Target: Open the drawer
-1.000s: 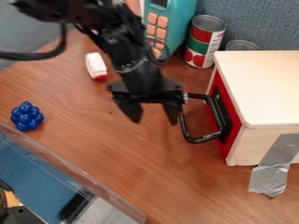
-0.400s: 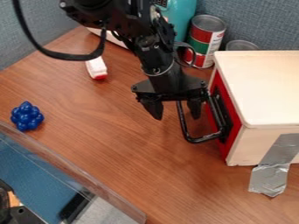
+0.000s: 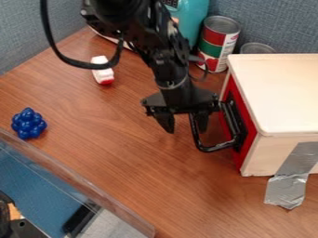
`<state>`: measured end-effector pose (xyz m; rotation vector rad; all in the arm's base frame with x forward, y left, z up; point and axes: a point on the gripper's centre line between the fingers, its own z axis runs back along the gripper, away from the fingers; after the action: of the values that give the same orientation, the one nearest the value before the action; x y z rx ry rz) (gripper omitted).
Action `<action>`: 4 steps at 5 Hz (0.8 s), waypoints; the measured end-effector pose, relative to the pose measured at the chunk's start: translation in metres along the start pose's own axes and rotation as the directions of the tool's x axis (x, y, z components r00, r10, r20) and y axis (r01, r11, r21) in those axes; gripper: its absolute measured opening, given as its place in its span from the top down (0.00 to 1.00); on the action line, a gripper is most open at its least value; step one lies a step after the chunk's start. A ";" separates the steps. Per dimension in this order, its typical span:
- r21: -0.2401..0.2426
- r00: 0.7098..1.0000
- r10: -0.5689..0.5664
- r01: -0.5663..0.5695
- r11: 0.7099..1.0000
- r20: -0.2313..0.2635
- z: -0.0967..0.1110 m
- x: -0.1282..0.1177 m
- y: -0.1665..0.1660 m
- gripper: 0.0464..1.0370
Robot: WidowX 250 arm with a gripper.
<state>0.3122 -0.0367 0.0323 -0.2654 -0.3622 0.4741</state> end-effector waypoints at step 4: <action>0.080 1.000 0.006 -0.007 0.997 0.004 0.004 -0.011 0.010 0.87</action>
<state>0.2974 -0.0327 0.0298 -0.1878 -0.3457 0.4945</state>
